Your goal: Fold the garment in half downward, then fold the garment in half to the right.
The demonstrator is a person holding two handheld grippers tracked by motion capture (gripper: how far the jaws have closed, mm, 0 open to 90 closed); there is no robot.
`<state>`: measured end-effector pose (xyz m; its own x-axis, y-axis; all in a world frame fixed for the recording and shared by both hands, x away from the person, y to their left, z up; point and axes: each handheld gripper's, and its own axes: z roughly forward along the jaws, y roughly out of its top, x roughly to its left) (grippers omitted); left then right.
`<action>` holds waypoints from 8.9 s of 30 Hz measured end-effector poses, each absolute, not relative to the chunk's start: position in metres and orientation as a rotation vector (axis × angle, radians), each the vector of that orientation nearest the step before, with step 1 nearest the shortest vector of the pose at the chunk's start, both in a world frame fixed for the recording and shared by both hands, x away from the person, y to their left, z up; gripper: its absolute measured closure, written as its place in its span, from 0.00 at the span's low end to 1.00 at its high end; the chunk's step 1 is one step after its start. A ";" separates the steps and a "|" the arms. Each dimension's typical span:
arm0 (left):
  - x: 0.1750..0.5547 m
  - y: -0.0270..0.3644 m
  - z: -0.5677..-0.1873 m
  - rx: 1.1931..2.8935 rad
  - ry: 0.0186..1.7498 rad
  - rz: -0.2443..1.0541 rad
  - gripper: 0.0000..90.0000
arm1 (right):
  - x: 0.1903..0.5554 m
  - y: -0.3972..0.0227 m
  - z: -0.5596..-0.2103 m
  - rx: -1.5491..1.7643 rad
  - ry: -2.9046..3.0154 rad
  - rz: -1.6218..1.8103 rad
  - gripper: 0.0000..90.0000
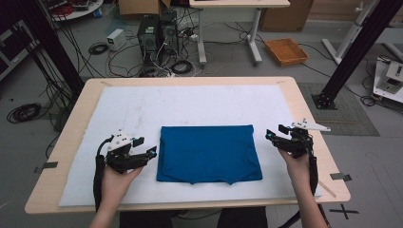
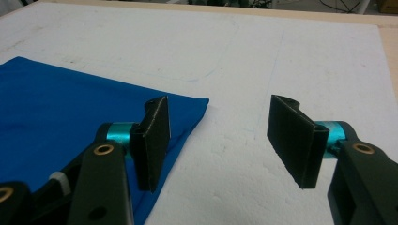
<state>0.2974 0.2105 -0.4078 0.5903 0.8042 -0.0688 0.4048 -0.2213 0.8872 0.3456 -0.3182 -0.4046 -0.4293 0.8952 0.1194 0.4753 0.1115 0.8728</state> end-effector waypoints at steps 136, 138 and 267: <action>0.266 0.178 -0.456 1.754 1.330 0.163 0.87 | 0.454 0.057 -0.438 1.016 2.543 0.934 0.88; 0.265 0.177 -0.456 1.752 1.334 0.166 0.87 | 0.454 0.058 -0.437 1.014 2.539 0.925 0.92; 0.257 0.148 -0.413 1.736 0.988 0.224 0.53 | 0.299 -0.285 -0.409 1.411 2.189 1.241 0.69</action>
<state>0.2565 0.1483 -0.4134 0.6382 0.7057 -0.3078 0.5041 -0.0809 0.8598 0.2988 -0.2851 -0.4090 -0.4966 0.8393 0.2213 0.6206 0.1651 0.7666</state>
